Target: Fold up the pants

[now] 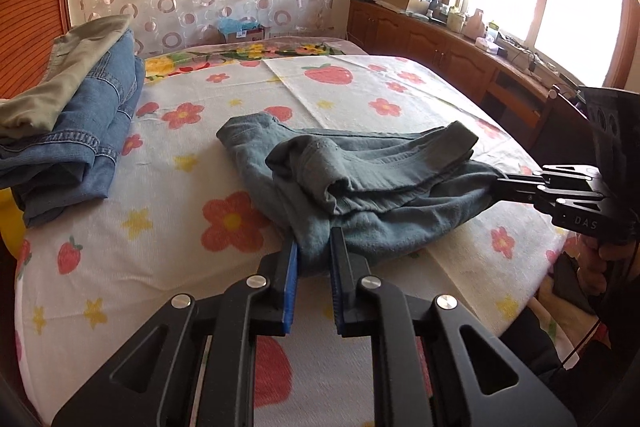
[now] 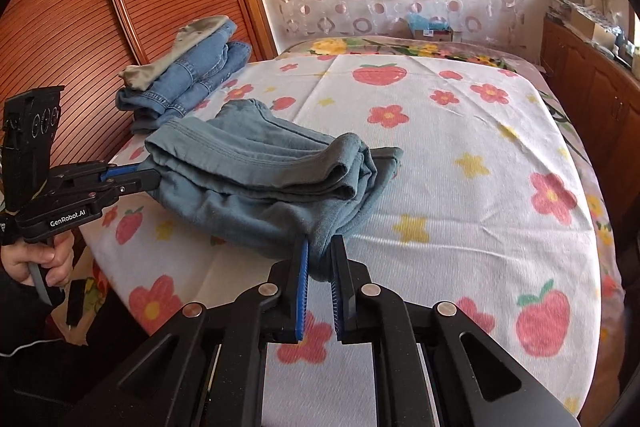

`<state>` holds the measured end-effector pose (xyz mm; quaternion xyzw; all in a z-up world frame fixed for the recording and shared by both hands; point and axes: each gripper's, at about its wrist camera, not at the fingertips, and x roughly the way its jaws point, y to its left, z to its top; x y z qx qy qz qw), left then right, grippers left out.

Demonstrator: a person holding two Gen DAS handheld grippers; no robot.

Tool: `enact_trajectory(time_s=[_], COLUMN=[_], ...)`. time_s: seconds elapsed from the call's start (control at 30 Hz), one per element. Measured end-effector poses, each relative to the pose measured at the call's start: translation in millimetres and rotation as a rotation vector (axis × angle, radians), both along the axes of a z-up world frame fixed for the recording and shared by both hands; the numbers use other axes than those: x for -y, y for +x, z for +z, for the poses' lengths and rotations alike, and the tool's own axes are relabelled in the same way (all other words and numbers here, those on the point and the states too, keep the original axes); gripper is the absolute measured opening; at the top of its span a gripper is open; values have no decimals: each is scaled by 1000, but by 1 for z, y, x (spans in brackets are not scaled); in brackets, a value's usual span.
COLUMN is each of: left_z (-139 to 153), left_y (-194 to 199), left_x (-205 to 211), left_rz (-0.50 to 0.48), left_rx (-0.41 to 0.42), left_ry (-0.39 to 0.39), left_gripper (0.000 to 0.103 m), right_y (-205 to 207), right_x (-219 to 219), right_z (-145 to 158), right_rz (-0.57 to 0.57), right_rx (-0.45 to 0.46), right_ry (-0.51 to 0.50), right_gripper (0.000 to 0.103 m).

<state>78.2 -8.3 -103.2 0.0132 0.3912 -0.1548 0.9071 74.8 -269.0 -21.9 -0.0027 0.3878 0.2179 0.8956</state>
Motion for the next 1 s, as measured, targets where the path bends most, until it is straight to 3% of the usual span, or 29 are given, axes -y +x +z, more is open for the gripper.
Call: enact_trajectory(time_s=[0.33,0.43,0.6,1.0], left_z=[-9,-6,-6,-20], left_y=[-3,-2,3,28], left_x=[4,3,3,10], left_rz=[12,22,19,-3], left_rx=[-31,-31,-32,-79], left_ry=[22,29,46,107], left_gripper=[17,23,47,48], right_y=[-4,-7,-7,24], right_x=[-7,-8,-5,-22], right_z=[-2,2,10,-7], right_rz=[3,9,-10,35], right_rx=[-5,13,60,22], right_ry=[-43,-56,-66,-180], right_gripper=[13,15,37,40])
